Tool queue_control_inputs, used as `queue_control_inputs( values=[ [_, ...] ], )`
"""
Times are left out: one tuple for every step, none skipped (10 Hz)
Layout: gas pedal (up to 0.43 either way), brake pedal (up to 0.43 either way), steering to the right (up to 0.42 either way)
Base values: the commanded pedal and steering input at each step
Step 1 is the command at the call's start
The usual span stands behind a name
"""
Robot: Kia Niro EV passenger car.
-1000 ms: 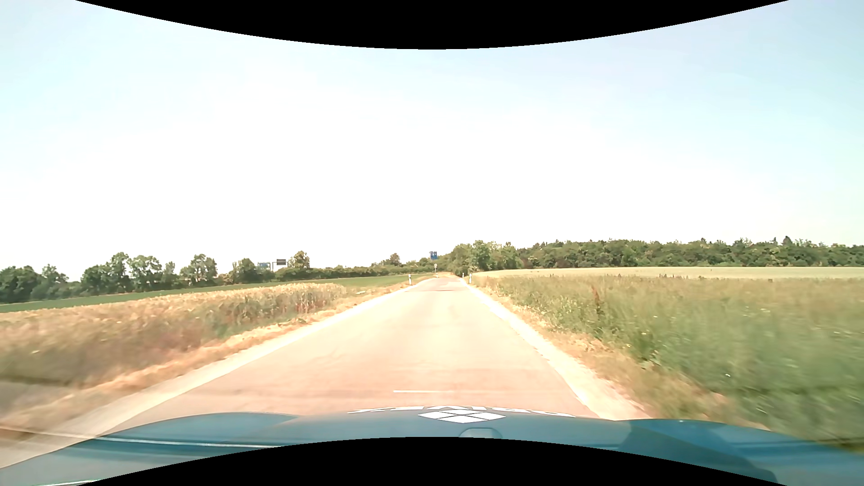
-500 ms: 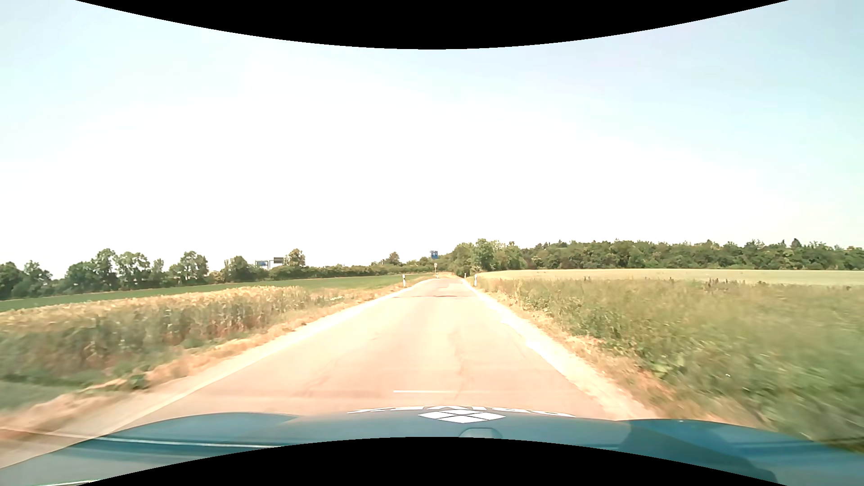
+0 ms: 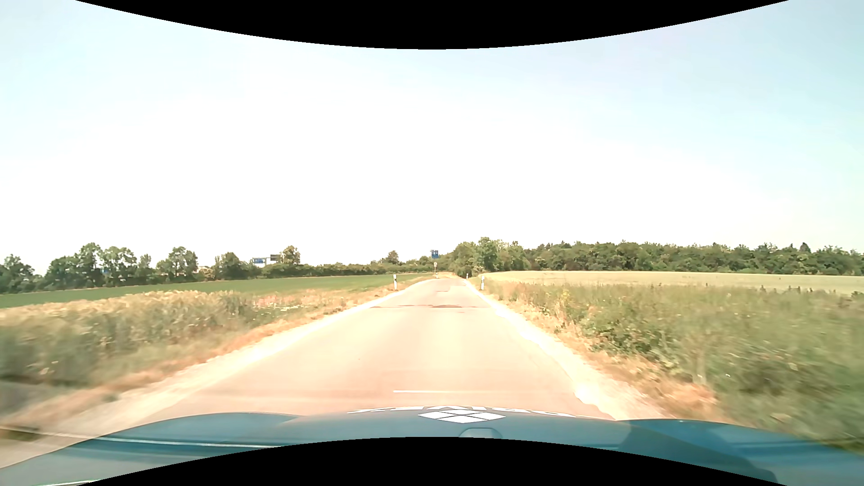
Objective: Follow the waypoints while adhering to traffic rules and regulations
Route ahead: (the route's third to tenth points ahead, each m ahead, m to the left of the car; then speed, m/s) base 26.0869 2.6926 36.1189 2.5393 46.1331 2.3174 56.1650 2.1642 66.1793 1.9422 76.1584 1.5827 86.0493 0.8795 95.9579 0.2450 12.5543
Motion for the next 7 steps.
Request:
queue_control_inputs(
  values=[
    [0.157, 0.000, -0.001],
    [0.157, 0.000, -0.001],
    [0.157, 0.000, -0.001],
    [0.157, 0.000, -0.001],
    [0.157, 0.000, -0.001],
    [0.157, 0.000, -0.001],
    [0.157, 0.000, -0.001]
  ],
)
